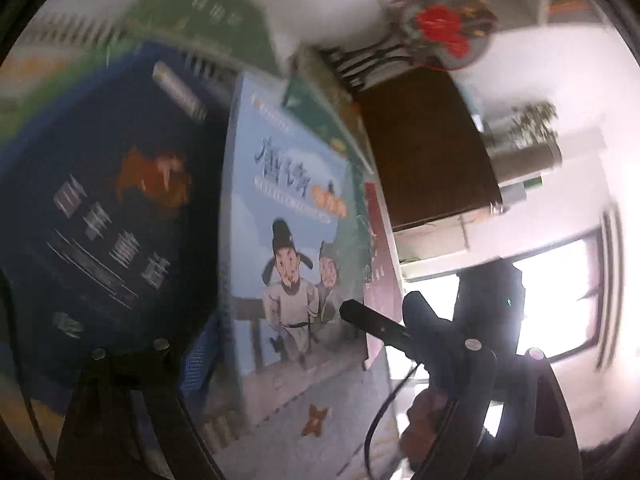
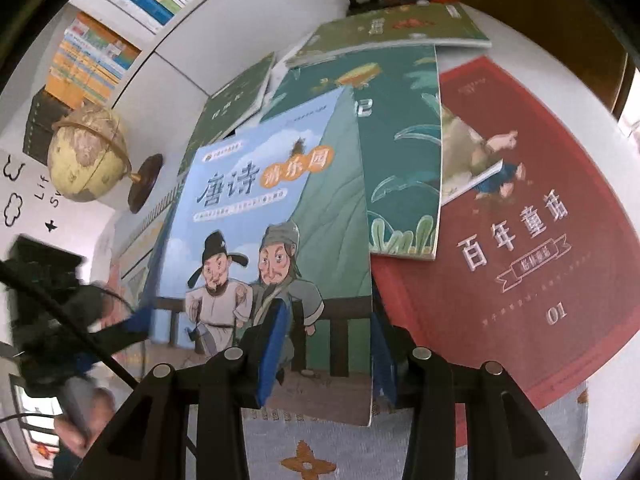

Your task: Organize books

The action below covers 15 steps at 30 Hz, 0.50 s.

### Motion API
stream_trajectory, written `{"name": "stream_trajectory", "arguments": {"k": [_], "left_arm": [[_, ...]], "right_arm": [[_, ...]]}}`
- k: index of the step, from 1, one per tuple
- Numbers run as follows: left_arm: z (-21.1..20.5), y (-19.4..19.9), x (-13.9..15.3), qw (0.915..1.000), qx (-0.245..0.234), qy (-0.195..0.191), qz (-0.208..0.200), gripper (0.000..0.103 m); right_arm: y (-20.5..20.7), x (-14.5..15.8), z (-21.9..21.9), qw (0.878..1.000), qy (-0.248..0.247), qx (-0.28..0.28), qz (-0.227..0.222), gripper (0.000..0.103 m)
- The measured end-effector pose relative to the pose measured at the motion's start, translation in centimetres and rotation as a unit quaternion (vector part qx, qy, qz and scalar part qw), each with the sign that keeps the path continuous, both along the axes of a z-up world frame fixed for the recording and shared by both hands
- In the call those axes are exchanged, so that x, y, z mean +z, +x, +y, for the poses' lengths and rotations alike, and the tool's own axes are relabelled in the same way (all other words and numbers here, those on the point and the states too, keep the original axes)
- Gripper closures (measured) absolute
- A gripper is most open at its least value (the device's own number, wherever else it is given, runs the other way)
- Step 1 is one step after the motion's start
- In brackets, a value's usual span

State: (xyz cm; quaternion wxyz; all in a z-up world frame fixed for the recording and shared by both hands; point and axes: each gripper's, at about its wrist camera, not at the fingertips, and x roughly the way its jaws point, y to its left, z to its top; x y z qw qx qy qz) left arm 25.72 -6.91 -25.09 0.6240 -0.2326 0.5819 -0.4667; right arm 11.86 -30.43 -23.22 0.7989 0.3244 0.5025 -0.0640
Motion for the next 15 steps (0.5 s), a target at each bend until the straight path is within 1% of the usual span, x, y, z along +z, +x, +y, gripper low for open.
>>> {"name": "stream_trajectory", "arguments": {"k": [1, 2, 3, 4, 5, 6, 7, 8, 9, 10, 11, 12, 15], "left_arm": [[-0.6, -0.4, -0.3, 1.0000, -0.001, 0.008, 0.003, 0.019], [-1.3, -0.7, -0.4, 0.9997, -0.006, 0.022, -0.005, 0.020], [-1.8, -1.1, -0.2, 0.9989, -0.006, 0.041, -0.022, 0.020], [-1.8, -1.3, 0.0, 0.9984, -0.005, 0.046, -0.032, 0.020], [-1.8, -1.4, 0.2, 0.9984, -0.001, 0.046, -0.033, 0.023], [-1.5, -1.1, 0.1, 0.9986, 0.003, 0.046, -0.026, 0.029], [-1.1, -0.8, 0.0, 0.9991, 0.010, 0.039, -0.008, 0.034], [-0.8, -0.4, -0.2, 0.9996, 0.014, 0.025, 0.009, 0.051], [-0.4, 0.1, -0.3, 0.9992, 0.015, 0.004, 0.036, 0.075], [-0.3, 0.3, -0.3, 0.9985, 0.012, -0.007, 0.054, 0.086], [-0.2, 0.3, -0.2, 0.9974, 0.006, -0.020, 0.069, 0.094], [0.0, 0.2, 0.0, 0.9966, 0.004, -0.027, 0.078, 0.093], [-0.3, -0.1, 0.2, 0.9926, 0.001, -0.040, 0.114, 0.093]], "right_arm": [[0.0, 0.0, 0.1, 1.000, 0.000, -0.002, -0.002, 0.062], [0.1, 0.1, 0.2, 1.000, -0.001, -0.003, 0.000, 0.062], [0.1, 0.1, 0.3, 1.000, -0.002, -0.004, 0.001, 0.062], [0.2, 0.1, 0.4, 1.000, 0.002, -0.005, 0.000, 0.062], [0.2, 0.1, 0.5, 1.000, 0.005, -0.006, 0.000, 0.062], [0.2, 0.2, 0.5, 1.000, 0.014, -0.009, 0.000, 0.062], [0.2, 0.3, 0.4, 1.000, 0.023, -0.011, -0.002, 0.062], [0.1, 0.5, 0.3, 0.999, 0.035, -0.012, -0.006, 0.060], [0.0, 0.8, 0.2, 0.999, 0.044, -0.011, -0.010, 0.057], [-0.1, 0.9, 0.2, 0.999, 0.047, -0.010, -0.007, 0.043], [-0.2, 0.9, 0.2, 0.999, 0.052, -0.007, -0.001, 0.033], [-0.2, 0.8, 0.4, 0.998, 0.057, -0.005, 0.003, 0.031], [-0.9, 0.2, 0.5, 0.997, 0.078, -0.004, -0.003, 0.029]]}}
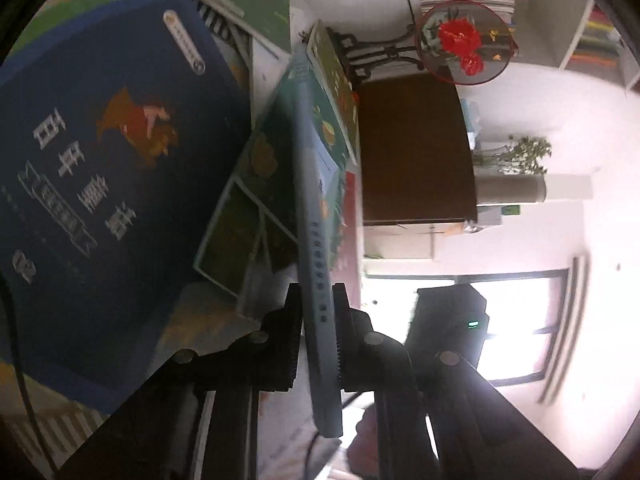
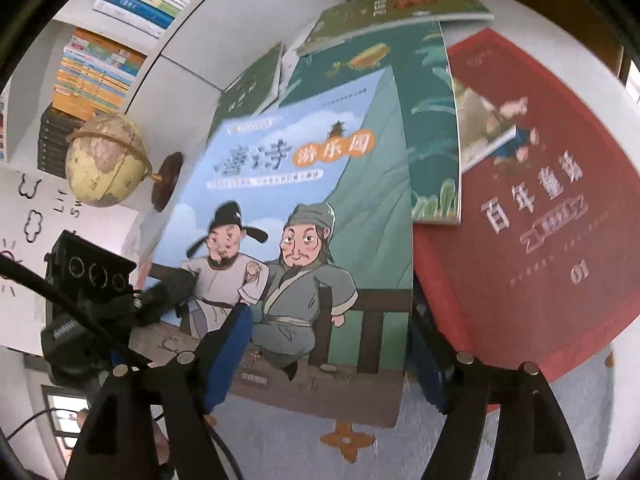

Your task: Organize books

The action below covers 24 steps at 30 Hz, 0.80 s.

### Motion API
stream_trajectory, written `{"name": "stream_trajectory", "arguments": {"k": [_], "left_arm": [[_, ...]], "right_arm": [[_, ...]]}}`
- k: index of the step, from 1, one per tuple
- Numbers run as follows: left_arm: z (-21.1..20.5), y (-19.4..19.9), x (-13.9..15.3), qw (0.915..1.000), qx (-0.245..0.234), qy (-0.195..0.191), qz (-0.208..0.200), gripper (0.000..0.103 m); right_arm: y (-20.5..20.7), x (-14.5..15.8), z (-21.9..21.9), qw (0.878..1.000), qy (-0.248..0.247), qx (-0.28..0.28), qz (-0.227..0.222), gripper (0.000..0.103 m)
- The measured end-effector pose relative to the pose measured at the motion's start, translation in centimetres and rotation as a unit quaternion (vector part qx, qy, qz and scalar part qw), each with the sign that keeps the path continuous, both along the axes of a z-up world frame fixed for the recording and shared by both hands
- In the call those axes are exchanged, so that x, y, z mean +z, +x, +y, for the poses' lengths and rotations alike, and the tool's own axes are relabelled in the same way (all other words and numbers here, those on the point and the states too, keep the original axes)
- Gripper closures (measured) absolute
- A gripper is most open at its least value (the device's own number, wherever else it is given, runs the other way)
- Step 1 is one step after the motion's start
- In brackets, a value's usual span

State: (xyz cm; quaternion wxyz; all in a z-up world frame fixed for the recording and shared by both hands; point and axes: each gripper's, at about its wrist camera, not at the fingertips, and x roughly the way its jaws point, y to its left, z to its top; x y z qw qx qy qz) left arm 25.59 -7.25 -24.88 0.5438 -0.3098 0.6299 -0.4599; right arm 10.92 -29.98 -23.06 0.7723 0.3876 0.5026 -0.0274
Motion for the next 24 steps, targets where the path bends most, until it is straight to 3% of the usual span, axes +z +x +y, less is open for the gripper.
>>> {"name": "stream_trajectory", "arguments": {"k": [4, 8, 10, 12, 13, 15, 17, 19, 24], "left_arm": [[0.2, 0.1, -0.9, 0.9950, 0.009, -0.062, 0.077, 0.090], [0.4, -0.1, -1.3, 0.9917, -0.002, -0.075, 0.104, 0.090], [-0.1, -0.3, -1.2, 0.9930, -0.007, -0.063, 0.100, 0.091], [-0.4, -0.8, -0.3, 0.9983, -0.022, -0.013, 0.053, 0.089], [-0.6, -1.2, 0.3, 0.9991, -0.031, 0.023, 0.018, 0.085], [-1.2, -2.3, 1.7, 0.9933, -0.045, 0.088, -0.060, 0.082], [-1.3, -3.2, 2.6, 0.9883, -0.046, 0.109, -0.096, 0.082], [-1.0, -4.0, 3.3, 0.9844, -0.036, 0.126, -0.118, 0.082], [-1.0, -7.7, 4.9, 0.9568, -0.045, 0.208, -0.198, 0.082]], "right_arm": [[-1.8, -1.5, -1.5, 0.994, 0.097, -0.047, -0.031, 0.019], [-2.8, -2.7, -3.0, 0.980, 0.173, -0.082, -0.054, 0.019], [-3.2, -3.0, -3.5, 0.975, 0.189, -0.094, -0.064, 0.019], [-3.6, -3.0, -3.7, 0.972, 0.198, -0.104, -0.073, 0.021], [-3.7, -3.0, -3.6, 0.972, 0.197, -0.106, -0.072, 0.032], [-3.8, -2.7, -3.5, 0.978, 0.177, -0.099, -0.056, 0.046], [-3.6, -1.8, -2.8, 0.988, 0.128, -0.076, -0.042, 0.064], [-3.6, -0.4, -1.7, 0.996, 0.071, -0.042, -0.040, 0.072], [-3.9, 3.2, 1.8, 0.997, -0.024, 0.058, -0.055, 0.075]]}}
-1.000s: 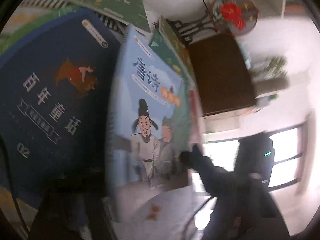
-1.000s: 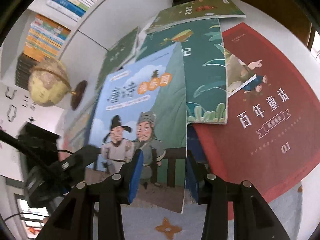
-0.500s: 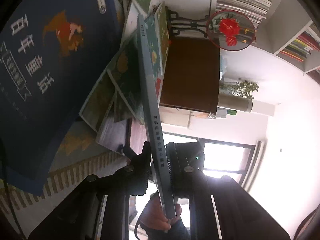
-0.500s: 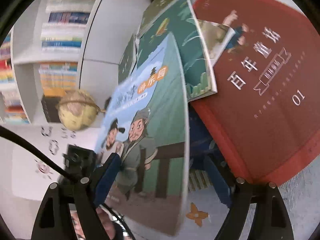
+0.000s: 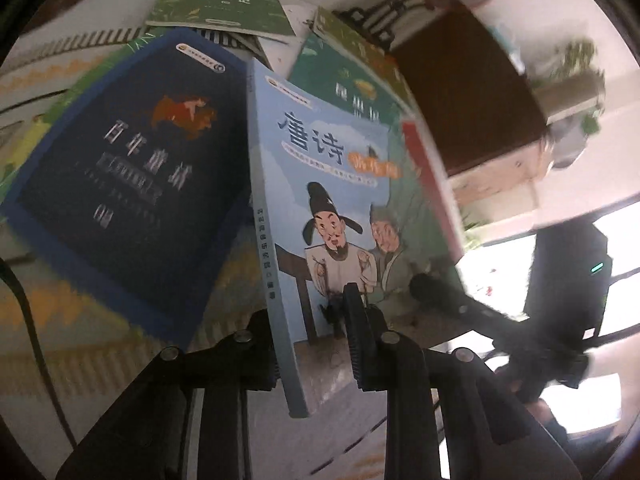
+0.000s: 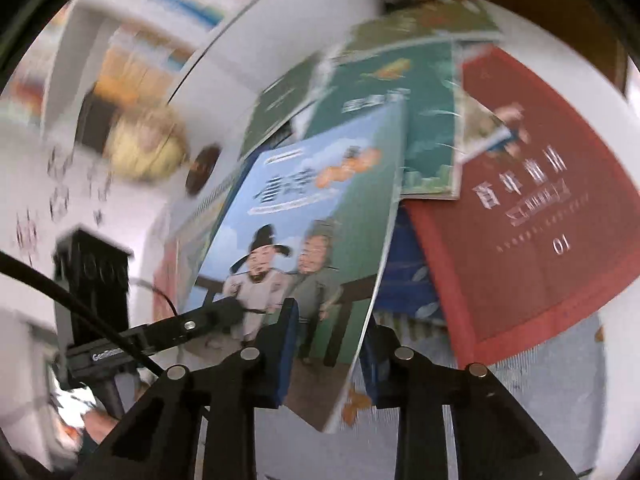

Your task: Organize books

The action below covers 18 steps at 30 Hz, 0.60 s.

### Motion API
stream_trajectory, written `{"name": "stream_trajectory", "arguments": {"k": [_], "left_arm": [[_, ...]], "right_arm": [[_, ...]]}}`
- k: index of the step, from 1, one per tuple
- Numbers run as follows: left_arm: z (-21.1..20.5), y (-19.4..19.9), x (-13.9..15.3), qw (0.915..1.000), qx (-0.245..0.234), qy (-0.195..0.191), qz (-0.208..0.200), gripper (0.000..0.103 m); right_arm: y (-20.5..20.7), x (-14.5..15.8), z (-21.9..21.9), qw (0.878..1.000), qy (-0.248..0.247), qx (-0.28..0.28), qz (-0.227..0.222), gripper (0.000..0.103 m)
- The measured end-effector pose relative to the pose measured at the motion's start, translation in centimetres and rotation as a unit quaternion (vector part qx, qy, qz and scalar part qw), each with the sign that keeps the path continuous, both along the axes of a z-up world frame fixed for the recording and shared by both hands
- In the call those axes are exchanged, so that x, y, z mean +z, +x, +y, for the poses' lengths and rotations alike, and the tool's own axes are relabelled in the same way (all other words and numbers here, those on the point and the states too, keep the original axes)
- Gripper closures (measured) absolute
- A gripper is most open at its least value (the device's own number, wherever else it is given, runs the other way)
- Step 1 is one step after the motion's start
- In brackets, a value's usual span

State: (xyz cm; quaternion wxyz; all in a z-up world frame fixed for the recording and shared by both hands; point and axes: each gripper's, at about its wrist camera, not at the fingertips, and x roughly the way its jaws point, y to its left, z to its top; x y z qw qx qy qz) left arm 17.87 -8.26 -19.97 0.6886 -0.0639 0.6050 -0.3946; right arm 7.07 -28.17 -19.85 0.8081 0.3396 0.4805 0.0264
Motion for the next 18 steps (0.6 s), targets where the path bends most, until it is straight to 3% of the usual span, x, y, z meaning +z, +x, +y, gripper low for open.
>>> {"name": "stream_trajectory", "arguments": {"k": [2, 6, 11, 18], "left_arm": [[0.3, -2.0, 0.8, 0.9993, 0.002, 0.019, -0.032, 0.081], [3.9, -5.5, 2.3, 0.9974, 0.045, -0.003, -0.056, 0.079], [6.4, -9.0, 5.1, 0.9908, 0.108, -0.010, -0.081, 0.074], [12.4, -11.6, 6.7, 0.9762, 0.190, -0.007, -0.105, 0.074]], "right_arm": [[-0.2, 0.8, 1.2, 0.999, -0.023, 0.029, -0.006, 0.075], [-1.2, 2.7, 3.1, 0.993, -0.073, 0.083, -0.031, 0.075], [-2.6, 5.7, 5.7, 0.973, -0.133, 0.177, -0.070, 0.075], [-3.2, 7.6, 10.4, 0.949, -0.138, 0.259, -0.116, 0.075]]}}
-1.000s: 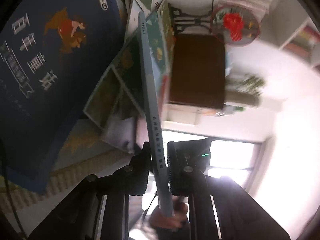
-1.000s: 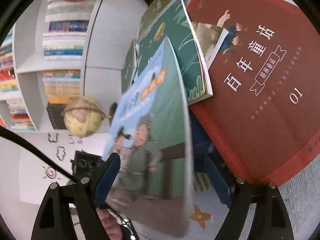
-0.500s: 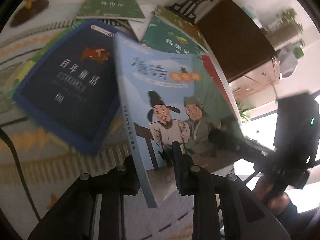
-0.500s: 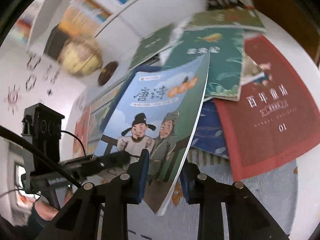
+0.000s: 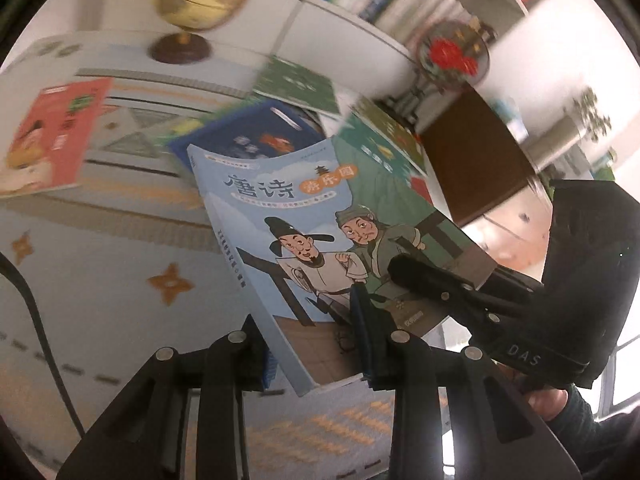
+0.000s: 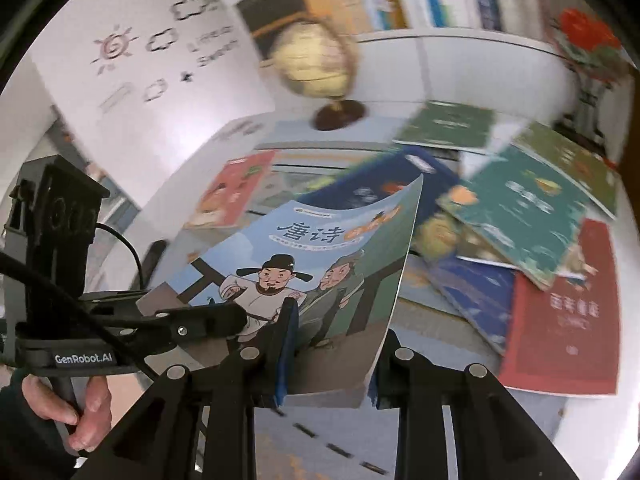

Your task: Organize books

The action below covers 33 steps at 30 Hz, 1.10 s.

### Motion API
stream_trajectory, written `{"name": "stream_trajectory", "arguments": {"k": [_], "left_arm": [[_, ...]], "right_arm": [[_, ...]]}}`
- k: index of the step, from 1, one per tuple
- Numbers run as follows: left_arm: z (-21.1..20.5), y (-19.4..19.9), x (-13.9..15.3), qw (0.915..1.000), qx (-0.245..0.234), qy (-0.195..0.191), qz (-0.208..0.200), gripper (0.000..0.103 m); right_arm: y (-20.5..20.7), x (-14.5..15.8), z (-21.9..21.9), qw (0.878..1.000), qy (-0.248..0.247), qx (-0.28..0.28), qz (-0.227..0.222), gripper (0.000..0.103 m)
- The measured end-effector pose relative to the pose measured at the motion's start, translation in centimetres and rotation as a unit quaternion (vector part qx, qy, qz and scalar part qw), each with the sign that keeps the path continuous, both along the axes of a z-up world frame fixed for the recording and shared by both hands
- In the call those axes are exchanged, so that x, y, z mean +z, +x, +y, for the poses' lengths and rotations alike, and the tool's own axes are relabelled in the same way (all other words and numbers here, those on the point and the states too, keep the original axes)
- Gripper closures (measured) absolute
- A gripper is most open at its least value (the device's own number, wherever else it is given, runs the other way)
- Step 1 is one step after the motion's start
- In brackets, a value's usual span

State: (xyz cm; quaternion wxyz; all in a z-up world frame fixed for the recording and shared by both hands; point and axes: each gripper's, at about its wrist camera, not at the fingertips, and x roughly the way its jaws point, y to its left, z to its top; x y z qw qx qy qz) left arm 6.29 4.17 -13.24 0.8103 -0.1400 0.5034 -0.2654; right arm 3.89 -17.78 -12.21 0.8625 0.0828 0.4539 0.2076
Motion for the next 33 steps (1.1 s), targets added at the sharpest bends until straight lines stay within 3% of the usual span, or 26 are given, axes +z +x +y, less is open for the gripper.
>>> {"name": "stream_trajectory", "arguments": {"k": [7, 16, 24, 33], "left_arm": [[6.4, 0.0, 2.2, 0.9984, 0.047, -0.002, -0.033, 0.074], [17.3, 8.1, 4.1, 0.9954, 0.052, 0.025, -0.076, 0.074], [24.6, 15.1, 0.7, 0.9953, 0.062, 0.024, -0.070, 0.074], [26.6, 20.2, -3.4, 0.9971, 0.063, 0.001, -0.043, 0.074]], "right_arm": [[1.6, 2.5, 7.2, 0.998, 0.002, 0.051, -0.047, 0.075], [8.5, 4.1, 18.6, 0.995, 0.004, 0.056, -0.083, 0.074], [15.9, 1.2, 26.9, 0.997, 0.036, 0.039, -0.050, 0.074], [21.0, -1.8, 30.6, 0.999, -0.005, 0.026, -0.022, 0.074]]}}
